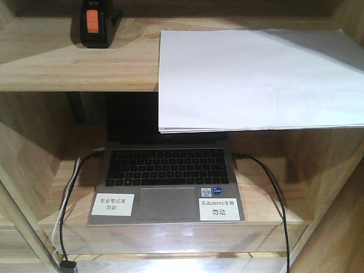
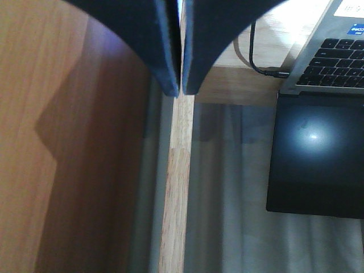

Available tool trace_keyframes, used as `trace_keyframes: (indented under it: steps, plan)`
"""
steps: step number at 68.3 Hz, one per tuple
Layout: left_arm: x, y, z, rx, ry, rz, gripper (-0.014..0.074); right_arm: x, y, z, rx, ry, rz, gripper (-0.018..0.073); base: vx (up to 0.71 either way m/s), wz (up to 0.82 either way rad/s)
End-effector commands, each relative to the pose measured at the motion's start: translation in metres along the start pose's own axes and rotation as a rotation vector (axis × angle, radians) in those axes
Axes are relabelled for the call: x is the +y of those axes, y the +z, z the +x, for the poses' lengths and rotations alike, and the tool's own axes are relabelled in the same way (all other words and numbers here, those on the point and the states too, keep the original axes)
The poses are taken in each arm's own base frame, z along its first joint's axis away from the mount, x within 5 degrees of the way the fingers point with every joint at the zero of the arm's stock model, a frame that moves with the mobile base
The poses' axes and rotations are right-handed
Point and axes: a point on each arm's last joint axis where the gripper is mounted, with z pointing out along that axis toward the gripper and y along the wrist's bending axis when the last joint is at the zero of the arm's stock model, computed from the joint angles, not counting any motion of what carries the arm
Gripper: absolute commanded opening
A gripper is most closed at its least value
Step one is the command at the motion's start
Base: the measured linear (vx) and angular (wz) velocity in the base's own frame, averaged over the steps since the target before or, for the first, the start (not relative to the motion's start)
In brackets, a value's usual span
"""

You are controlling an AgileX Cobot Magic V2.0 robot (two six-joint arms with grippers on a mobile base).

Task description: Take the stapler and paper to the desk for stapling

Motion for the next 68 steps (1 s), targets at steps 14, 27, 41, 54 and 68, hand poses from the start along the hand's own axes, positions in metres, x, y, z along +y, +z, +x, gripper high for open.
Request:
trace_keyframes:
  steps: [14, 27, 41, 54, 68]
  plan:
    - [0.000, -0.001, -0.004, -0.083, -0.011, 0.006, -0.0006, 0.000, -0.001, -0.005, -0.077, -0.013, 0.001, -0.0010, 0.00, 0.00]
    - [0.000, -0.001, -0.004, -0.083, -0.011, 0.006, -0.0006, 0.000, -0.001, -0.005, -0.077, -0.013, 0.001, -0.0010, 0.00, 0.00]
    - [-0.001, -0.002, -0.014, -0.191, -0.011, 0.009, -0.0006, 0.000, -0.001, -0.005, -0.077, -0.013, 0.001, -0.0010, 0.00, 0.00]
    - [-0.001, -0.012, -0.042, -0.483, -0.009, 0.018, -0.0006, 0.000, -0.001, -0.005, -0.077, -0.013, 0.001, -0.0010, 0.00, 0.00]
    - [-0.002, -0.032, -0.093, -0.703, -0.009, 0.023, -0.0006, 0.000, -0.001, -0.005, -0.077, -0.013, 0.001, -0.0010, 0.00, 0.00]
